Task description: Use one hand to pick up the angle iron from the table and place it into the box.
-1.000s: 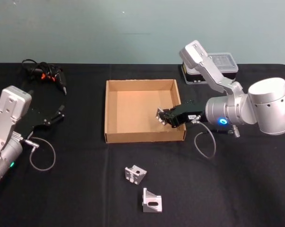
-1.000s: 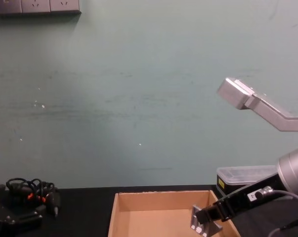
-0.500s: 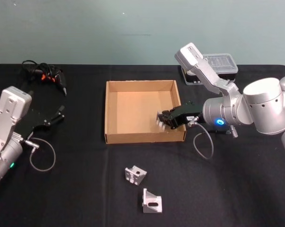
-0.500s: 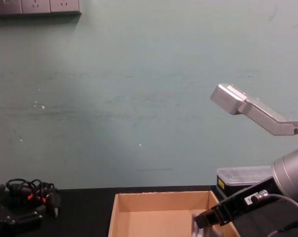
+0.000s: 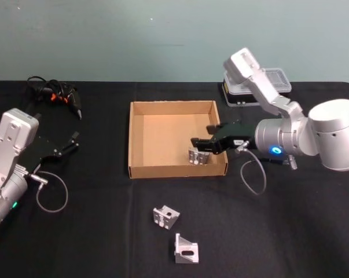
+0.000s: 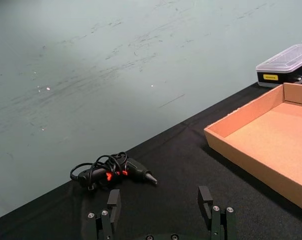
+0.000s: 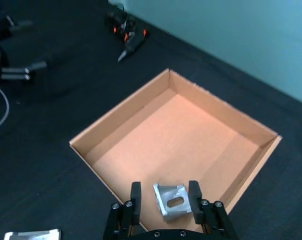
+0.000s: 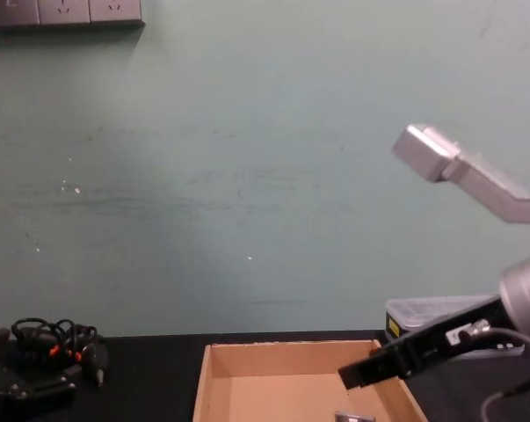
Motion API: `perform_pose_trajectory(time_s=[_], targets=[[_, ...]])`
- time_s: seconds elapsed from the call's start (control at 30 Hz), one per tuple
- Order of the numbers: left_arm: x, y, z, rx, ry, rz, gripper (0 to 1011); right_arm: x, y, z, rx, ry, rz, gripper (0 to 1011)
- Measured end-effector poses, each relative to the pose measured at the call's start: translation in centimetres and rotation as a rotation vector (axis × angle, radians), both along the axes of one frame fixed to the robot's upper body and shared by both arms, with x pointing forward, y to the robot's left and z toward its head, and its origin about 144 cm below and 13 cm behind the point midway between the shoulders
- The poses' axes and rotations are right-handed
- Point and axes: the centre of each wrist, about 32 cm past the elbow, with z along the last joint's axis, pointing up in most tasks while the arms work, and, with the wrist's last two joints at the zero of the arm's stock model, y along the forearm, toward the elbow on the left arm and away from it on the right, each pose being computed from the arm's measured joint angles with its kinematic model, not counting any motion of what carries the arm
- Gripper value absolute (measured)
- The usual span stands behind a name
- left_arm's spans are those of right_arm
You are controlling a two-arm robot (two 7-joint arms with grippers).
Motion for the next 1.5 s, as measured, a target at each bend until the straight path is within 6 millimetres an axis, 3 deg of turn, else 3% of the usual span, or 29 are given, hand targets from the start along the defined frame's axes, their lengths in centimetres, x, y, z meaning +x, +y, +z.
perform_pose_trajectory(time_s=[0.1,0.2,0.43,0.53,0.9,1.5], targets=[[0.0,0.0,0.0,0.000,0.000,0.000,1011,-0.6,-0.3,0.4,0.015,-0.025,-0.004,627],[0.0,0.0,0.0,0.000,0.000,0.000,1011,-1.7,-0.9,1.1,0.041,-0.060,0.002,765],[0.0,0.0,0.0,0.000,0.000,0.000,1011,-4.2,-2.4,2.3,0.065,-0.110,0.039,958],[0.0,0.0,0.0,0.000,0.000,0.000,1011,-5.2,-3.1,2.5,0.068,-0.117,0.065,1003],[0.0,0.0,0.0,0.000,0.000,0.000,1011,-7.4,-4.6,2.3,0.047,-0.063,0.261,1003],[0.0,0.0,0.0,0.000,0.000,0.000,1011,-8.3,-4.2,1.2,-0.035,0.052,0.451,1002]])
